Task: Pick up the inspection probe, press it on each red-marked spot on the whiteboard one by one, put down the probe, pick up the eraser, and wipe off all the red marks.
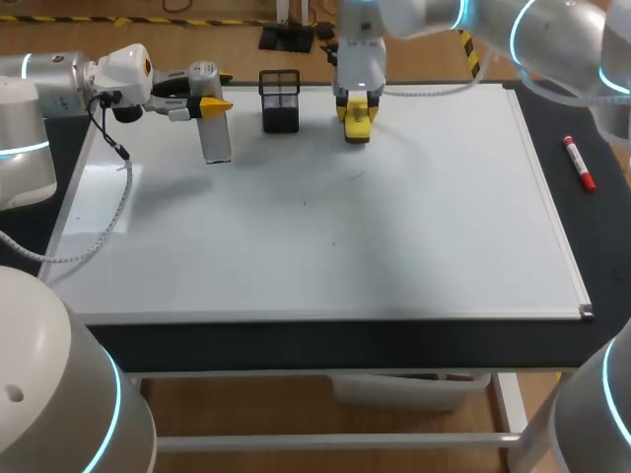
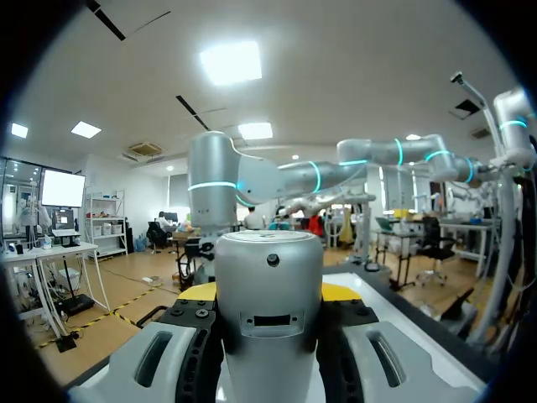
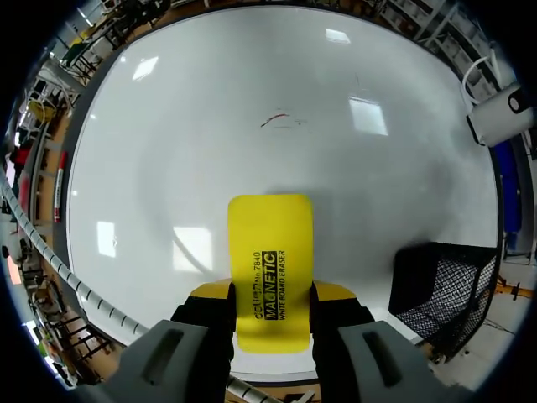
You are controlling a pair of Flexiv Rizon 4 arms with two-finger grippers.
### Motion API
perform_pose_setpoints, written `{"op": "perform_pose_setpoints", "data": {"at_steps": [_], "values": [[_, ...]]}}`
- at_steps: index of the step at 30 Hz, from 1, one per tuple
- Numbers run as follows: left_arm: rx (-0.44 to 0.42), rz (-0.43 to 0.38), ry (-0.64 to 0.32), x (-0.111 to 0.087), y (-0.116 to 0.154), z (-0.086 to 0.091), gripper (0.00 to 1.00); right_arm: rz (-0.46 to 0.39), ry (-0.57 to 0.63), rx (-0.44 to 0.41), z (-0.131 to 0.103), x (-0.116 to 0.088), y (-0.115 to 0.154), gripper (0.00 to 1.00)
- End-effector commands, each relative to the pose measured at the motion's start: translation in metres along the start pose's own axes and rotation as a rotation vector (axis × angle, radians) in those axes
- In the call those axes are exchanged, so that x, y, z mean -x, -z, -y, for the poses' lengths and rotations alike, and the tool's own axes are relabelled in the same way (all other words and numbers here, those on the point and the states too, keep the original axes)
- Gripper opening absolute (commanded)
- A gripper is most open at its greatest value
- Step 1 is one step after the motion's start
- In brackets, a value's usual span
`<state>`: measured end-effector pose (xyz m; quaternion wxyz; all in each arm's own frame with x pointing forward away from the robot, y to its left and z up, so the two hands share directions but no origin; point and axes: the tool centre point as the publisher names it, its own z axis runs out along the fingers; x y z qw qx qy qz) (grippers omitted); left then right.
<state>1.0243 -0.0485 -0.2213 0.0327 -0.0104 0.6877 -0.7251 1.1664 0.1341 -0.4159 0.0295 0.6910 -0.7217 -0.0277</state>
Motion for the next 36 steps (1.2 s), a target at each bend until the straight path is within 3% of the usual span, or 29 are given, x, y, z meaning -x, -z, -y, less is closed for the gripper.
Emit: {"op": "perform_pose_setpoints", "data": {"at_steps": [1,12,32,33,35,36], "values": [[0.002,0.001,0.000,-0.001,0.000,0.002,0.00,-0.012,0.001,0.068,0.011,0.007,-0.005,0.00],[0.002,0.001,0.000,-0.001,0.000,0.002,0.00,-0.015,0.005,0.071,0.022,0.015,-0.010,0.00],[0.002,0.001,0.000,-0.001,0.000,0.002,0.00,-0.014,-0.012,0.048,0.028,0.011,-0.017,0.00],[0.002,0.001,0.000,-0.001,0.000,0.002,0.00,-0.014,-0.013,0.048,0.028,0.011,-0.017,0.06],[0.002,0.001,0.000,-0.001,0.000,0.002,0.00,-0.014,-0.013,0.049,0.028,0.011,-0.017,0.46],[0.002,0.001,0.000,-0.001,0.000,0.002,0.00,-0.013,-0.015,0.049,0.028,0.011,-0.017,0.46]]}}
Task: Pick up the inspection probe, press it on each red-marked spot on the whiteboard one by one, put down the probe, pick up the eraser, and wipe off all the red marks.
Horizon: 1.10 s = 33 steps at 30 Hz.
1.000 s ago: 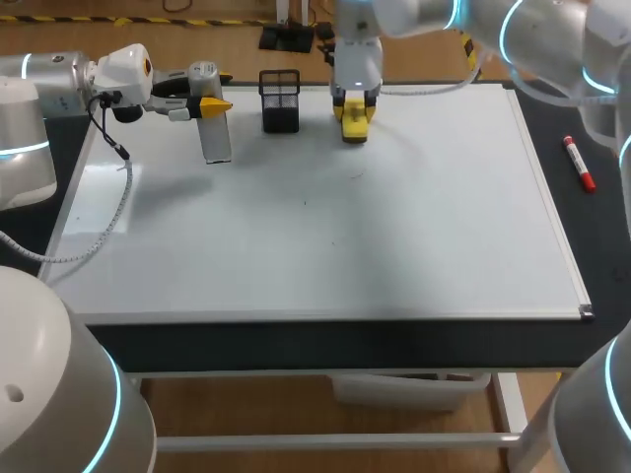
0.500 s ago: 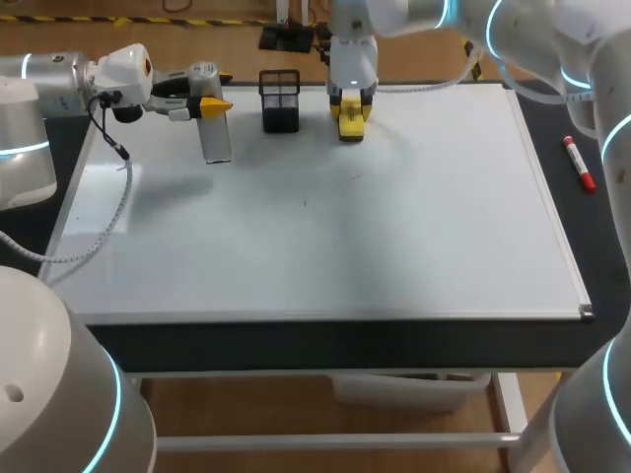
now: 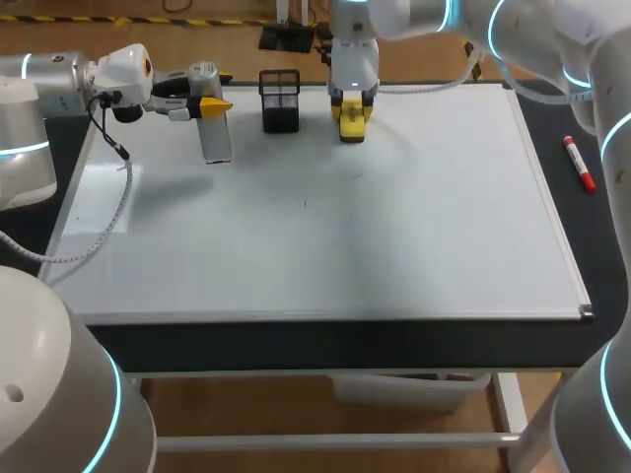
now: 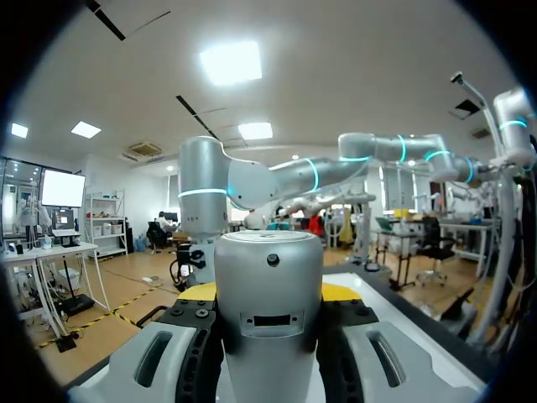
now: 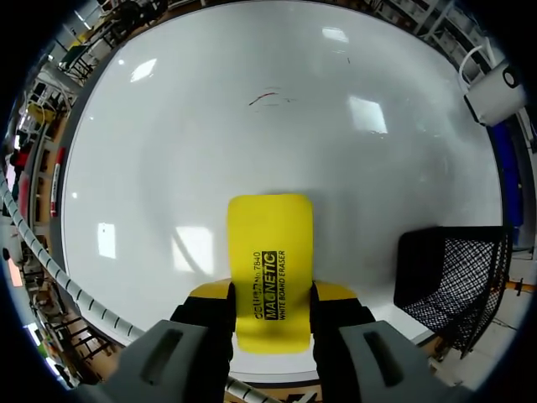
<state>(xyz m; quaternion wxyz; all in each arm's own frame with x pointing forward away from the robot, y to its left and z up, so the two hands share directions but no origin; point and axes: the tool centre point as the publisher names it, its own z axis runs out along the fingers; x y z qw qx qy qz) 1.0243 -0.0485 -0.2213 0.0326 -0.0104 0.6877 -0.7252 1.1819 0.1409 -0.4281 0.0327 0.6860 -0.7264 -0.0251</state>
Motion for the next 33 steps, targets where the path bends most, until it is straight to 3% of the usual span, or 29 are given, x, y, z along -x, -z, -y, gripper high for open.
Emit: {"op": "perform_pose_setpoints", "data": {"at_steps": [1,2,3,4,17,33], "values": [[0.002,0.001,0.000,-0.001,0.000,0.002,0.00,-0.004,-0.003,0.049,0.012,0.003,-0.006,0.46],[0.002,0.001,0.000,-0.001,0.000,0.002,0.00,-0.002,-0.008,0.049,0.012,0.002,-0.007,0.48],[0.002,0.001,0.000,-0.001,0.000,0.002,0.00,0.000,-0.012,0.047,0.012,0.002,-0.006,0.68],[0.002,0.001,0.000,-0.001,0.000,0.002,0.00,0.001,-0.014,0.047,0.011,0.001,-0.006,0.98],[0.002,0.001,0.000,-0.001,0.000,0.002,0.00,0.086,-0.189,0.011,0.009,-0.030,0.019,1.00],[0.002,0.001,0.000,-0.001,0.000,0.002,0.00,0.420,-0.495,0.064,0.002,-0.081,0.060,1.00]]}}
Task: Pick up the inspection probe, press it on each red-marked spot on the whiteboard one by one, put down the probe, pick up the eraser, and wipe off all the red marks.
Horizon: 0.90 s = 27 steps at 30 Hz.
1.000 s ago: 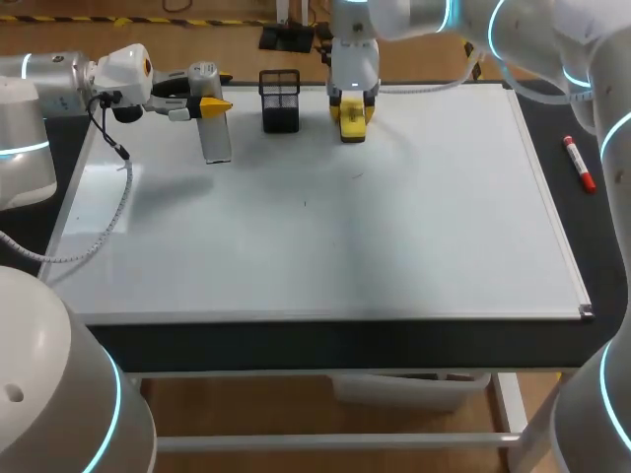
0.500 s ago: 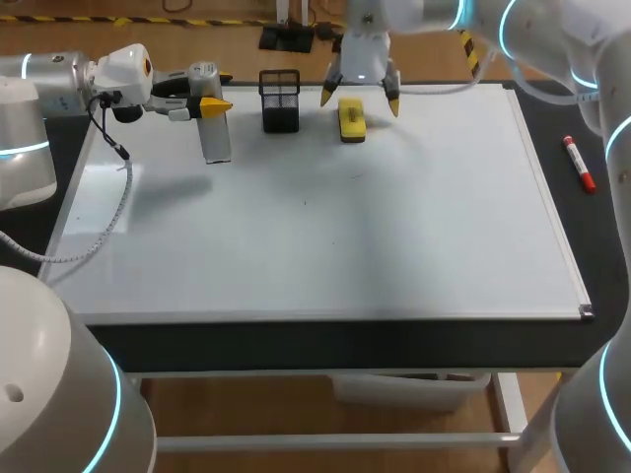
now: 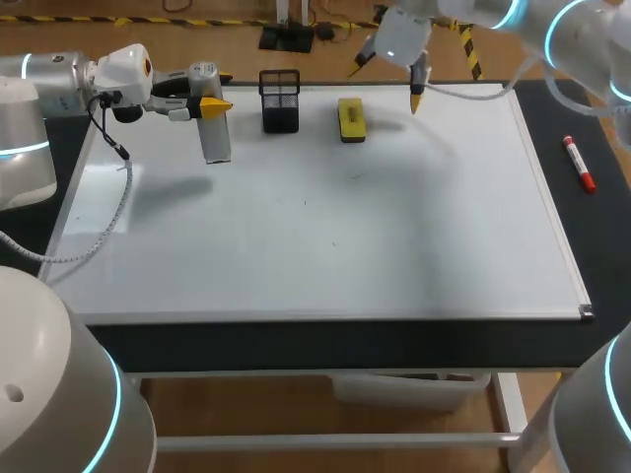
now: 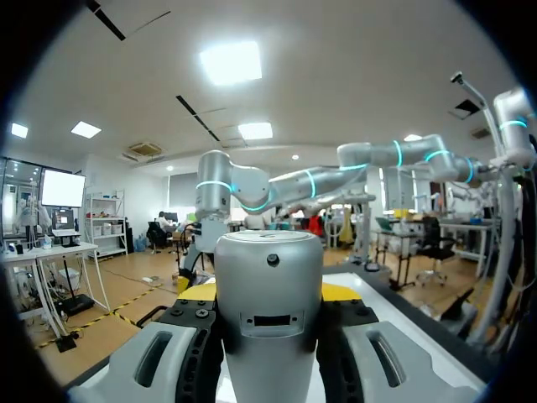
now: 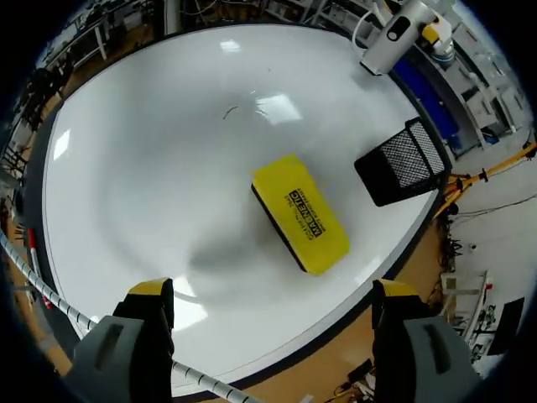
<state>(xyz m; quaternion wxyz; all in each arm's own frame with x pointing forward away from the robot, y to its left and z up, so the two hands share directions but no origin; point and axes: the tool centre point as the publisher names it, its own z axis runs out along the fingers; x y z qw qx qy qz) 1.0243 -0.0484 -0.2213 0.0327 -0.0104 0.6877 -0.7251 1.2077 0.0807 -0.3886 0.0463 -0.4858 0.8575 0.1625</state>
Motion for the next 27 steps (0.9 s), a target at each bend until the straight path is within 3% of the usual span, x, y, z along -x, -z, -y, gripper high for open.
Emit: {"op": "perform_pose_setpoints", "data": {"at_steps": [1,9,15,20,27], "values": [[0.002,0.001,0.000,-0.001,0.000,0.002,0.00,0.128,-0.023,-0.015,-0.016,-0.026,0.029,1.00],[0.002,0.001,0.000,-0.001,0.000,0.002,0.00,0.282,-0.097,-0.011,-0.024,-0.044,0.066,1.00],[0.002,0.001,0.000,-0.001,0.000,0.002,0.00,0.332,-0.191,0.030,-0.028,-0.058,0.093,1.00],[0.002,0.001,0.000,-0.001,0.000,0.002,0.00,0.325,-0.299,0.092,-0.031,-0.069,0.111,1.00],[0.002,0.001,0.000,-0.001,0.000,0.002,0.00,0.418,-0.342,0.084,-0.043,-0.085,0.138,1.00]]}}
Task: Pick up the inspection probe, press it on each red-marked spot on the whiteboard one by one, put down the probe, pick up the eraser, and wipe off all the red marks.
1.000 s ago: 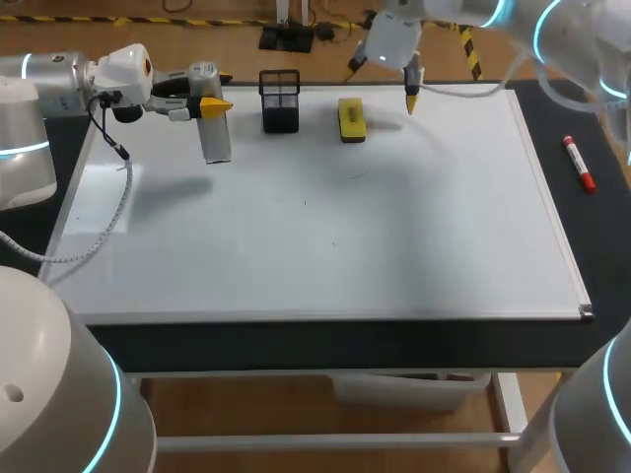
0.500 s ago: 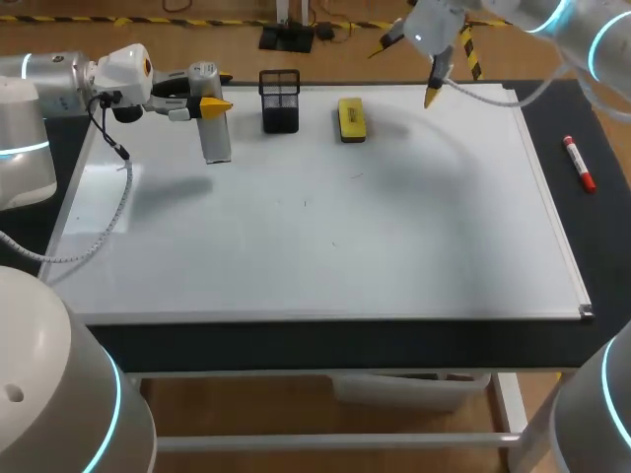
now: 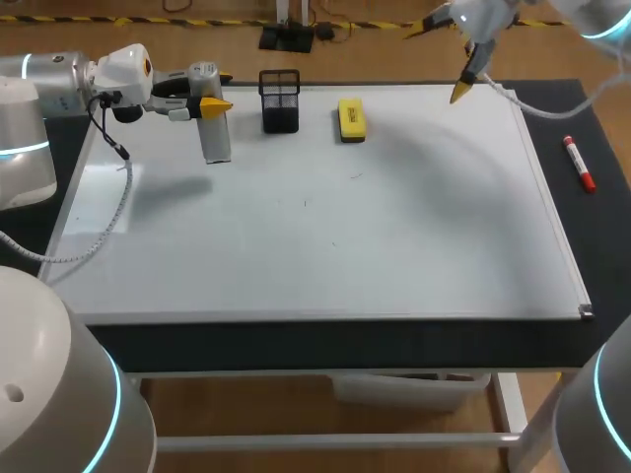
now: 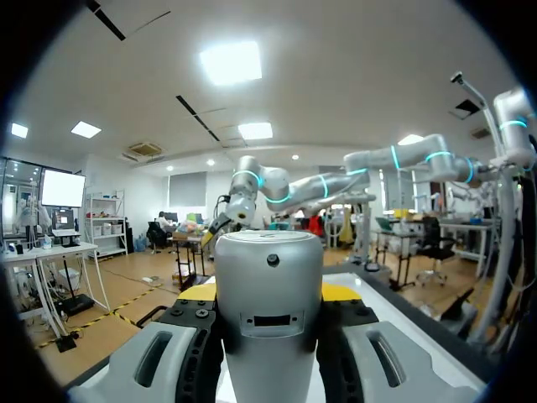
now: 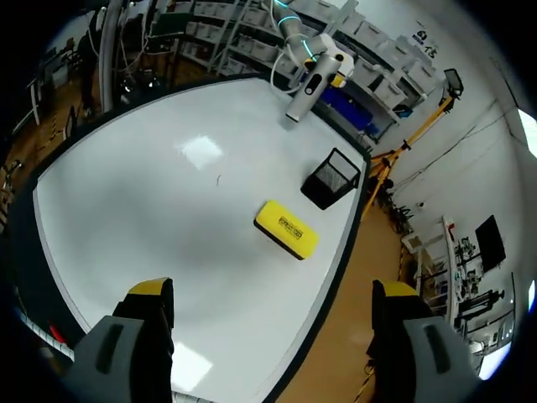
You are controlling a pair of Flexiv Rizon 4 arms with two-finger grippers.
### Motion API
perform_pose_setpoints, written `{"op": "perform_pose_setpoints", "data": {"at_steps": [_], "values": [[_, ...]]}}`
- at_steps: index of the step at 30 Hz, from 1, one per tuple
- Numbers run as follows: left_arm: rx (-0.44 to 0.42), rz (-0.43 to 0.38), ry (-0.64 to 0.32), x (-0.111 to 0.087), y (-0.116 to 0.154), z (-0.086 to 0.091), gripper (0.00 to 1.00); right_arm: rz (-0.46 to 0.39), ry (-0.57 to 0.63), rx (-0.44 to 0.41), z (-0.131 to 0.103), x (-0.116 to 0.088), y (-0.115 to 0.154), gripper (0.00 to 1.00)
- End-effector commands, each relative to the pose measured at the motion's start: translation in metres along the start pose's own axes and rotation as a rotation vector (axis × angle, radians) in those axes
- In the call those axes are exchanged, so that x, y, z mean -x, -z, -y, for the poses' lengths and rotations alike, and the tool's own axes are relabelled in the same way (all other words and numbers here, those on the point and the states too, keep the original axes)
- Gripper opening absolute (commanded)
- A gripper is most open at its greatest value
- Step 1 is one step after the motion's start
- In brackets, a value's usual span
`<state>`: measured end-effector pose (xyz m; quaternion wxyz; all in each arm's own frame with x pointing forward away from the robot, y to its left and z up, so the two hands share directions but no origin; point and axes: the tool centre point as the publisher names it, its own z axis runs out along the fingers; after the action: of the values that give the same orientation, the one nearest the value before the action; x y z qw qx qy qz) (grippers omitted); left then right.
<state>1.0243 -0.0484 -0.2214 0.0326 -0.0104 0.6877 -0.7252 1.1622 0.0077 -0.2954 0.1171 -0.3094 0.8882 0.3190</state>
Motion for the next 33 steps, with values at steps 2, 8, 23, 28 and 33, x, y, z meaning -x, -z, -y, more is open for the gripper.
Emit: {"op": "perform_pose_setpoints", "data": {"at_steps": [2,8,23,28,33], "values": [[0.002,0.001,0.000,-0.001,0.000,0.002,0.00,0.117,-0.026,-0.080,-0.020,-0.021,0.041,1.00],[0.002,0.001,0.000,-0.001,0.000,0.002,0.00,0.124,-0.046,-0.081,-0.022,-0.022,0.044,1.00],[0.002,0.001,0.000,-0.001,0.000,0.002,0.00,0.124,-0.046,-0.081,-0.022,-0.022,0.044,1.00],[0.003,-0.007,-0.017,0.000,-0.005,0.010,0.00,0.124,-0.046,-0.081,-0.022,-0.022,0.044,1.00],[0.001,-0.021,-0.039,0.004,-0.014,0.022,0.00,0.124,-0.046,-0.081,-0.022,-0.022,0.044,1.00]]}}
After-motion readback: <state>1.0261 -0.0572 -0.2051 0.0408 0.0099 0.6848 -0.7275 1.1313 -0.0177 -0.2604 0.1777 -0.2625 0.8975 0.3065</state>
